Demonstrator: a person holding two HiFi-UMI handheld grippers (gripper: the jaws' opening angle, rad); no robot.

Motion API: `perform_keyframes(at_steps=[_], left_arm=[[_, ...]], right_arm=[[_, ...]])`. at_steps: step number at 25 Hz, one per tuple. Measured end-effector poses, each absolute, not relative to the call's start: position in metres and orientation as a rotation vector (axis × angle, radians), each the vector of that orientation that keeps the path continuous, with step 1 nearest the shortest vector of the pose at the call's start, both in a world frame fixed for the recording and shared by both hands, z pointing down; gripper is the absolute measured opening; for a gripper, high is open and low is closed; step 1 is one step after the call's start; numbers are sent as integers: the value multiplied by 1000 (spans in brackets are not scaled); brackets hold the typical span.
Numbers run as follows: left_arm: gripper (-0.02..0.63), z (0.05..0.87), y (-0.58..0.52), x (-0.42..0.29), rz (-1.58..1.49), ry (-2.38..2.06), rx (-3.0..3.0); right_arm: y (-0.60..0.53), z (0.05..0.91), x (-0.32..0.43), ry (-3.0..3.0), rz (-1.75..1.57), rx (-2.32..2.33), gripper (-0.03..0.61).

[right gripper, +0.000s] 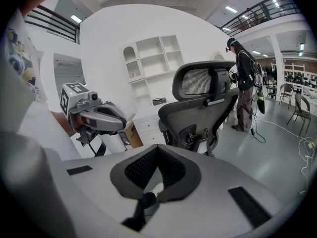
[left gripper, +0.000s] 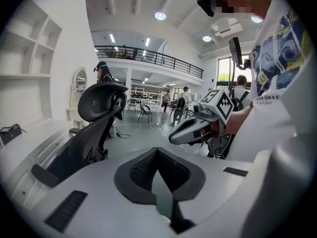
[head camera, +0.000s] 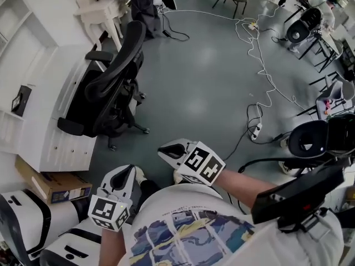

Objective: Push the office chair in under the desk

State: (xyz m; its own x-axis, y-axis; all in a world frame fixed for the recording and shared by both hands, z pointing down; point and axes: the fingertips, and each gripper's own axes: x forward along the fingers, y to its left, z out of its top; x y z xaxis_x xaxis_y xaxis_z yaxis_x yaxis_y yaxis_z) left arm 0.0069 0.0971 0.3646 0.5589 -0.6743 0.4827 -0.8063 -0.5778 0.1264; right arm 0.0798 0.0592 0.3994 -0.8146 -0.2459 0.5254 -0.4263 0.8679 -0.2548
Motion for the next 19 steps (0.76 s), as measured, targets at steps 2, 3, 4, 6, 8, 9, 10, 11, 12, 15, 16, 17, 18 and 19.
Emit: perform_keyframes(at_steps=[2, 3, 4, 6, 8, 9, 10, 11, 12, 15, 16, 17, 18, 19], left_arm=[[12, 364, 97, 7, 556, -1215, 2461], [12, 363, 97, 7, 557, -1214, 2461], [12, 363, 96, 6, 559, -1213, 2461], [12, 364, 96, 5, 567, -1211, 2461], [12, 366, 97, 4, 571, -1205, 2459], [12, 367, 97, 4, 572, -1201, 2458], [12, 369, 97, 4, 575, -1196, 2459], [12, 369, 97, 4, 581, -1191, 2461], [12, 370, 97, 4, 586, -1188, 2462], [12, 372, 95, 5, 598, -1180, 2464], [12, 372, 96, 5, 601, -1177, 2464], [12, 373, 96, 6, 604, -1174, 2464], [12, 374, 96, 7, 607, -1172, 2464], [12, 374, 97, 8, 611, -1170, 2465]], right_arm=[[60, 400, 78, -2550, 506, 482, 25], [60, 400, 77, -2549, 509, 480, 25], [60, 400, 77, -2549, 514, 478, 25], [61, 399, 75, -2548, 522, 475, 25], [61, 401, 74, -2548, 517, 475, 25], [61, 402, 73, -2548, 514, 475, 25], [61, 403, 72, -2549, 513, 474, 25], [60, 403, 72, -2550, 514, 474, 25], [60, 403, 71, -2552, 515, 474, 25], [59, 404, 70, -2554, 519, 474, 25], [59, 404, 71, -2554, 521, 473, 25], [60, 405, 72, -2554, 523, 473, 25], [60, 406, 72, -2553, 525, 473, 25], [61, 406, 73, -2553, 528, 472, 25]])
